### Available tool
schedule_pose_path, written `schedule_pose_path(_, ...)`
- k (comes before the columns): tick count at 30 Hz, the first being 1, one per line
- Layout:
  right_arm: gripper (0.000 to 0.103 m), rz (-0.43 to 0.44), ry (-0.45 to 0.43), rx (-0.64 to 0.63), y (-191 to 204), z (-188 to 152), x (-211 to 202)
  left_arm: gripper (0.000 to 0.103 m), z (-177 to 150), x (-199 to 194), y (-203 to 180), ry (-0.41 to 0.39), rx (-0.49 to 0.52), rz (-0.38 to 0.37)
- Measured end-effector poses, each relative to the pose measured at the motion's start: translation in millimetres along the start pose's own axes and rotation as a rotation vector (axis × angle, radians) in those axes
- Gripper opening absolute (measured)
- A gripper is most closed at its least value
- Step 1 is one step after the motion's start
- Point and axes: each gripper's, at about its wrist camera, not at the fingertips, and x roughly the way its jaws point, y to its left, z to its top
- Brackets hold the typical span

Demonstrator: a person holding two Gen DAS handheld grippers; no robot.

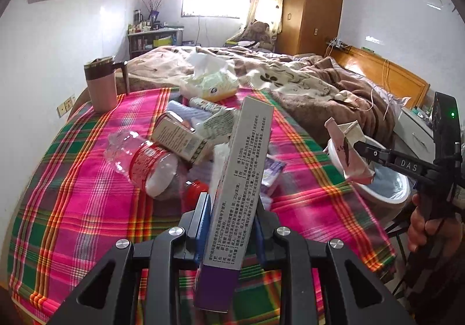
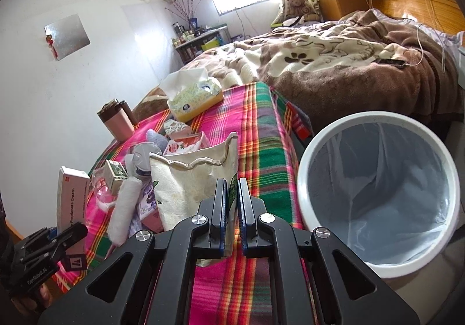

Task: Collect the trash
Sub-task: 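Carry the cloth bag and cream box over the white trash bin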

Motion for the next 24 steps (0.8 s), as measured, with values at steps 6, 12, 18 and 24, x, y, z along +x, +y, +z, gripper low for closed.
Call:
schedule_pose_path(6,0.007,-0.038,-0.061,0.005,-15.0,2.6,-26.5,0.027,8.0,-2.8,-30.7,-0.027,0.014,-0.028)
schedule_pose_path(12,0.007,-0.092,-0.108,0.026,-35.9,6.8,-45.4,0.027,14.7,3.1,-66.4,-0.035,0.043,-0.079)
schedule_pose_path(18,0.007,-0.153,-0.143,0.051,-59.1,12.1,-58.8,0.027,25.6,20.8,-108.6,-0.023,0.079,-0.141)
schedule_pose_path(24,0.007,-0.235,-0.149,0.072,-82.2,14.6,-59.5,0.027,35.6,41.5,-144.0,-0.006,0.103,-0.198)
